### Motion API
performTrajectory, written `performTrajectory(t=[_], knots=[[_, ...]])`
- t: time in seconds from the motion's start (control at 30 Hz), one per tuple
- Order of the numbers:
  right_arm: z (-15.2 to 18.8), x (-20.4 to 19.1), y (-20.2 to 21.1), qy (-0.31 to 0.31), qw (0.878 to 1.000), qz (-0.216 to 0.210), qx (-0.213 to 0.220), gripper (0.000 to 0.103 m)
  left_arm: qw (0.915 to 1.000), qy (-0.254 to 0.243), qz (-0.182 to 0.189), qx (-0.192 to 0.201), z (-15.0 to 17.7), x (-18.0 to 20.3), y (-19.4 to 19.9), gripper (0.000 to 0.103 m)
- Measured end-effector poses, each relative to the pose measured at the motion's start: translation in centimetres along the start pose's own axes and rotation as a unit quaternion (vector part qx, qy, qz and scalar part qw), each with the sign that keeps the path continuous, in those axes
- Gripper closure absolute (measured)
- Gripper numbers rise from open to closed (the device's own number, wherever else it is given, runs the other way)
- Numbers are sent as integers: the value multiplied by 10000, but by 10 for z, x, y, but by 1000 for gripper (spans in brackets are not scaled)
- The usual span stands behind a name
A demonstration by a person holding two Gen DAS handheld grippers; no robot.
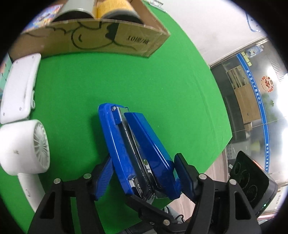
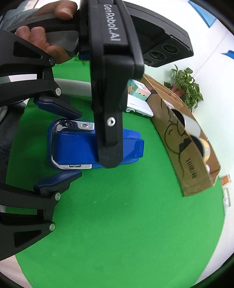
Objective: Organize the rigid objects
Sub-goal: 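Carry the stapler into the box, set it beside the game box, release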
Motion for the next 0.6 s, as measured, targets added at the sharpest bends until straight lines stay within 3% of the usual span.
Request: performTrajectory(t=[0.23, 0.6], knots=[[-21, -35, 14, 446, 9978, 269, 421, 48, 9981, -137, 209, 568, -10, 0, 41, 49], [-81, -121, 2, 1195, 9891, 299, 807, 48, 9877, -179, 256, 1530, -38, -37, 128, 52]])
Point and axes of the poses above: each gripper's, at about its wrist camera, not at the fingertips, and y roughly against the way its jaws point, x to its right, z to its underside, the point moved 1 cm from there along -y, roughly the way its jaws point, and after that the axes turned 4 degrees about -x, right-handed, at the moved point
